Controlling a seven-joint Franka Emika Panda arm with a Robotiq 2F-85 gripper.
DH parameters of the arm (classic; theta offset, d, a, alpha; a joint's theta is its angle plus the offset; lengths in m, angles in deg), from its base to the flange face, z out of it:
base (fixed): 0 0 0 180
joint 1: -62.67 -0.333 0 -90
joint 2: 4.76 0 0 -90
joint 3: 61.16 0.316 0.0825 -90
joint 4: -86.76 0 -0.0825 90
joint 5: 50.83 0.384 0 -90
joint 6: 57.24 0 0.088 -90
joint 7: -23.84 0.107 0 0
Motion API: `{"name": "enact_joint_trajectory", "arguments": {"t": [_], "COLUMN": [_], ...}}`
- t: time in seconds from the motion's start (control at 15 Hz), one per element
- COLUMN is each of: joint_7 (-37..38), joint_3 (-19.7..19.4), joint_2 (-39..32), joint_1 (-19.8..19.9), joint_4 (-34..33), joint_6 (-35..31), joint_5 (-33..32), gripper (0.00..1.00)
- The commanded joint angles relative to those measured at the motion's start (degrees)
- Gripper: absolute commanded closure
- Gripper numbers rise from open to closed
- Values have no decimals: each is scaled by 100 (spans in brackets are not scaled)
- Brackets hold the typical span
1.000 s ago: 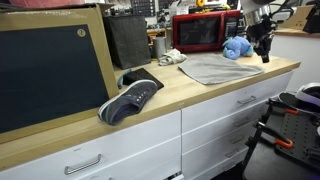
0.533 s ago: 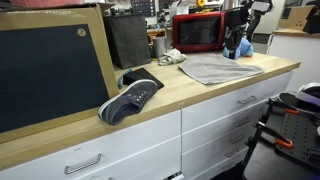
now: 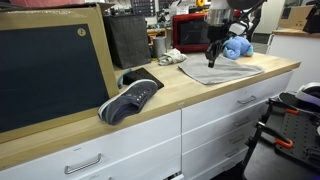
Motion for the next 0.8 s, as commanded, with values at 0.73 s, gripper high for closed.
{"name": "enact_joint_trajectory", "arguments": {"t": [0.73], "joint_7": [395], "joint_3": [55], "joint_2": [-837], "joint_1": [-24], "joint_4": [190], "joint_6": [-66], "joint_5": [-198], "gripper": [100]}}
